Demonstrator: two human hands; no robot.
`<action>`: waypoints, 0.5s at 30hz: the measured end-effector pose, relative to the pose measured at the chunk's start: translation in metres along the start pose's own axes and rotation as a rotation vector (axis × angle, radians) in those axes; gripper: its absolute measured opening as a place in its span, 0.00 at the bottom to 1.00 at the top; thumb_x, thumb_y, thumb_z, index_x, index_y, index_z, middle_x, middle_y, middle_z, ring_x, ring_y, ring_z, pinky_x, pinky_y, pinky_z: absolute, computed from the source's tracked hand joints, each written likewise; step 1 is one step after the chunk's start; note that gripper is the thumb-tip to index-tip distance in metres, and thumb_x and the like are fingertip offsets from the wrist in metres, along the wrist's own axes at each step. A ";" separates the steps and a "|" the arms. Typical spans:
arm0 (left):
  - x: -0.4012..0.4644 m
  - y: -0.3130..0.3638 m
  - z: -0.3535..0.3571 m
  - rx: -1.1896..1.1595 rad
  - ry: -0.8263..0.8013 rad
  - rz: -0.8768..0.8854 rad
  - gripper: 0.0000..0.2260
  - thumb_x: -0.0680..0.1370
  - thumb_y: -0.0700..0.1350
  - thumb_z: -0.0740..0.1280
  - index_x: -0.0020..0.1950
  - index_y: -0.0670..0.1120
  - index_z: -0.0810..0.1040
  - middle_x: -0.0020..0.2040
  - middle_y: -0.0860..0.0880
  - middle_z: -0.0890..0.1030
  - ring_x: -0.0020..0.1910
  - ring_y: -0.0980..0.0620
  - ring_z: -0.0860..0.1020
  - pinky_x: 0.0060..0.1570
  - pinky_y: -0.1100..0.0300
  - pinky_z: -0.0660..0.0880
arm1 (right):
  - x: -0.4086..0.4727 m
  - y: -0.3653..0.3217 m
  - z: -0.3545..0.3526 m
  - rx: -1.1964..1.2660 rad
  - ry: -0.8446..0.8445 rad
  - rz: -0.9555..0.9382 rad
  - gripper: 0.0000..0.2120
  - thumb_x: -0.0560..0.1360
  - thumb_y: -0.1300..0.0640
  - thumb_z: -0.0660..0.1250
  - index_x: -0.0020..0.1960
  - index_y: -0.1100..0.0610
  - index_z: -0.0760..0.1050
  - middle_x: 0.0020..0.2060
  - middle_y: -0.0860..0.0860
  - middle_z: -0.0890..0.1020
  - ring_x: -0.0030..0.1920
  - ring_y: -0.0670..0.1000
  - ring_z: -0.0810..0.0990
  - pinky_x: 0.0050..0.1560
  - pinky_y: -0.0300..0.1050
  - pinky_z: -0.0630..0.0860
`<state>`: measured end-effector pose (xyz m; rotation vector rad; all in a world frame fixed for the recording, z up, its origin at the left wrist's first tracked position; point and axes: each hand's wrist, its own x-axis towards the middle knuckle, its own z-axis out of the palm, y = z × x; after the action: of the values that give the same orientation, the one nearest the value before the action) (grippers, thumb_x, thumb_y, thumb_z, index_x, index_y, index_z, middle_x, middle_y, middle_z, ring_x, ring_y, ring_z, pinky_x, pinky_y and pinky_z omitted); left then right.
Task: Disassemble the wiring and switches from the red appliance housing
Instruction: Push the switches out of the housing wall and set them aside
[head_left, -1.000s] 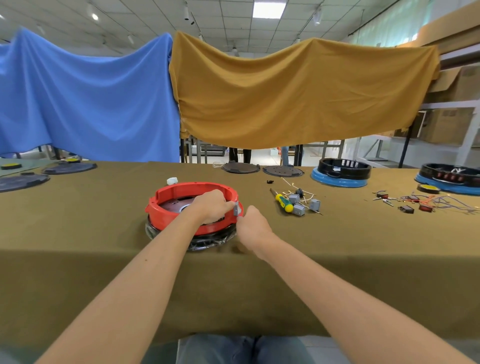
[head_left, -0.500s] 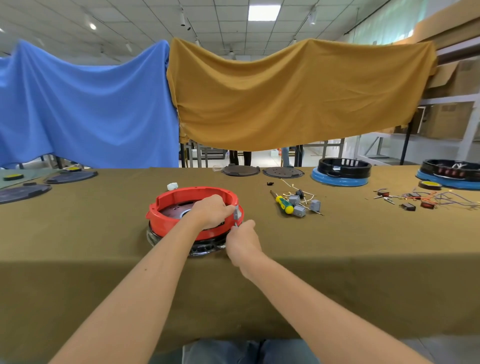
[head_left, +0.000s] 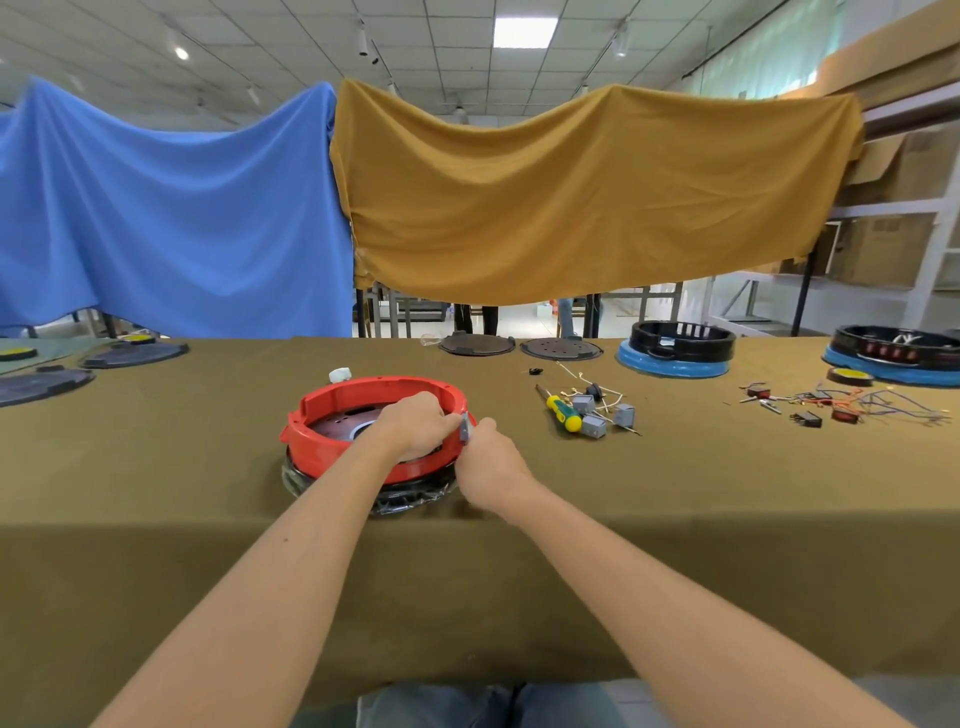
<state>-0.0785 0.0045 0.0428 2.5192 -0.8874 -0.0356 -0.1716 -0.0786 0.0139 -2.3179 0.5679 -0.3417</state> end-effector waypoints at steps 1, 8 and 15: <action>0.000 0.000 0.000 0.001 -0.002 -0.003 0.23 0.83 0.52 0.59 0.30 0.46 0.64 0.27 0.50 0.66 0.28 0.51 0.64 0.32 0.56 0.61 | 0.002 0.005 -0.008 -0.077 -0.044 -0.062 0.10 0.82 0.62 0.54 0.61 0.63 0.65 0.60 0.62 0.77 0.58 0.63 0.77 0.48 0.51 0.71; 0.000 0.001 0.000 0.007 -0.006 -0.019 0.23 0.83 0.54 0.58 0.30 0.47 0.63 0.25 0.51 0.64 0.27 0.51 0.64 0.32 0.55 0.60 | 0.016 0.021 -0.032 -0.274 -0.174 -0.253 0.07 0.84 0.58 0.54 0.47 0.56 0.66 0.49 0.54 0.78 0.45 0.54 0.74 0.39 0.46 0.67; -0.003 0.002 0.001 0.025 0.035 -0.020 0.23 0.82 0.54 0.58 0.30 0.46 0.64 0.26 0.51 0.65 0.26 0.52 0.64 0.31 0.56 0.60 | 0.021 0.048 -0.027 0.050 0.026 -0.209 0.14 0.81 0.49 0.60 0.41 0.54 0.64 0.35 0.49 0.70 0.33 0.49 0.65 0.33 0.45 0.63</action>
<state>-0.0817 0.0047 0.0428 2.5444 -0.8537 0.0135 -0.1788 -0.1353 0.0007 -2.3325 0.3252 -0.4790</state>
